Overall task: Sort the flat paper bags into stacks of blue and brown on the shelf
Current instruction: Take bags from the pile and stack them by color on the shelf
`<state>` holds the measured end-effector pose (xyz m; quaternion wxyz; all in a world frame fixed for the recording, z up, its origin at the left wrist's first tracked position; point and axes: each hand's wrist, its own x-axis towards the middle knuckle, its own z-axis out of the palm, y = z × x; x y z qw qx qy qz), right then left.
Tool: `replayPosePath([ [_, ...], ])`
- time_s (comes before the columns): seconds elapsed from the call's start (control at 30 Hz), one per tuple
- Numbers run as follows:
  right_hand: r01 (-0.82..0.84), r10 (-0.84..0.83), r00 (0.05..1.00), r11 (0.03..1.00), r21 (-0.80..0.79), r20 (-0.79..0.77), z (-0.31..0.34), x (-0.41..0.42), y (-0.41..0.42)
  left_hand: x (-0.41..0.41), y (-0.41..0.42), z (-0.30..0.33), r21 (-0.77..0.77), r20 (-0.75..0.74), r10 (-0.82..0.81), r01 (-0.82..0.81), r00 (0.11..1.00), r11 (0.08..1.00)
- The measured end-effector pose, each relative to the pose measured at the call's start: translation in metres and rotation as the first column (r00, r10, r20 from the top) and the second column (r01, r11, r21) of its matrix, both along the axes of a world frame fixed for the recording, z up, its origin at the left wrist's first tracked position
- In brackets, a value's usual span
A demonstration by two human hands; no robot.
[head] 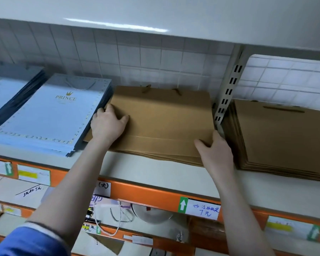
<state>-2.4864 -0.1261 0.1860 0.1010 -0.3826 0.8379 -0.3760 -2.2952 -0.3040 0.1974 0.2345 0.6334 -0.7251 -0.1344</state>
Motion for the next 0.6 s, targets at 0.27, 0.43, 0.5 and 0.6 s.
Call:
replayPosePath([
  [0.27, -0.17, 0.17, 0.985, 0.976, 0.134, 0.006, -0.003, 0.0, 0.016, 0.008, -0.007, 0.003, 0.033, -0.037, -0.034, 0.035, 0.999, 0.999],
  [0.43, -0.181, 0.195, 0.979, 0.963, 0.2, -0.054, -0.002, 0.0, 0.017, 0.01, 0.0, 0.006, 0.052, -0.125, -0.067, 0.074, 0.99, 0.996],
  [0.5, -0.173, 0.195, 0.977, 0.961, 0.216, -0.088, -0.003, 0.002, 0.017, 0.01, 0.004, 0.006, 0.08, -0.155, -0.083, 0.096, 0.984, 0.992],
  [0.6, -0.163, 0.201, 0.97, 0.956, 0.243, -0.139, -0.005, 0.002, 0.019, 0.012, 0.008, 0.009, 0.087, -0.158, -0.119, 0.134, 0.98, 0.987],
])
